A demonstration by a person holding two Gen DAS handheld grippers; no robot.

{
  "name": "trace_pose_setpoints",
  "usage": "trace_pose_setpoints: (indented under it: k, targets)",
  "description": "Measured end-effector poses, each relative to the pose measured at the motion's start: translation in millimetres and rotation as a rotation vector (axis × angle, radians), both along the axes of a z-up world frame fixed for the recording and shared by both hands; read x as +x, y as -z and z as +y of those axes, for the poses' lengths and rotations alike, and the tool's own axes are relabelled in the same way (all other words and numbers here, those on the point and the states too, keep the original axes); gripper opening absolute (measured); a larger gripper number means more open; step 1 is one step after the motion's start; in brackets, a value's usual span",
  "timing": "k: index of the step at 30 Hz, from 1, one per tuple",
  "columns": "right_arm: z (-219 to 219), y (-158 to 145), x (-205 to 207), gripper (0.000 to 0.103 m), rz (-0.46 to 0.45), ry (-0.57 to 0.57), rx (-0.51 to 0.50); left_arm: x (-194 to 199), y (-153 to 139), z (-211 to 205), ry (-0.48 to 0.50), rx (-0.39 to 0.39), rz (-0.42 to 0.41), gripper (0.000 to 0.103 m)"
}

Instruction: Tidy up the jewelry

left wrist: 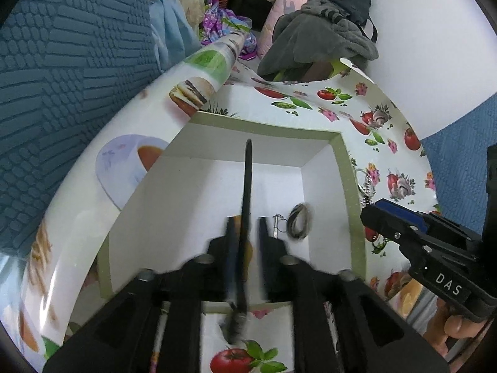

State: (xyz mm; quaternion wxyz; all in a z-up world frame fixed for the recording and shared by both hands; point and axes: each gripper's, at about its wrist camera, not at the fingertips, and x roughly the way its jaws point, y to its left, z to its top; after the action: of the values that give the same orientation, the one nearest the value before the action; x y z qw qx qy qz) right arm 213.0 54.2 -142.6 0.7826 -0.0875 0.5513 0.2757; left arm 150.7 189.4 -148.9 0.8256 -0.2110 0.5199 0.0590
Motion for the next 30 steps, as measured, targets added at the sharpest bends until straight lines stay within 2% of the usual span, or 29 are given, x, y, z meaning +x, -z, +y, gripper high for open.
trace_pose_setpoints:
  k: [2,3,20,30]
  targets:
    - [-1.5,-6.3,-1.2,0.025,-0.01,-0.005,0.013,-3.8,-10.3,-2.1,-0.005,0.009,-0.037,0.04]
    - [-3.3,-12.2,-2.7,0.025,-0.02,-0.006,0.022,-4.6,-14.7,-4.0,-0.003,0.02,-0.045,0.041]
    - [-41.2,-124.1,-39.8,0.025,-0.26,-0.004,0.127,-40.5,-112.7,-41.8,0.029,0.099,-0.248,0.041]
    - [-73.5,-165.8,-76.2,0.025,-0.372,0.018,0.162,-67.4,-143.7,-65.5,0.049,0.121,-0.329,0.041]
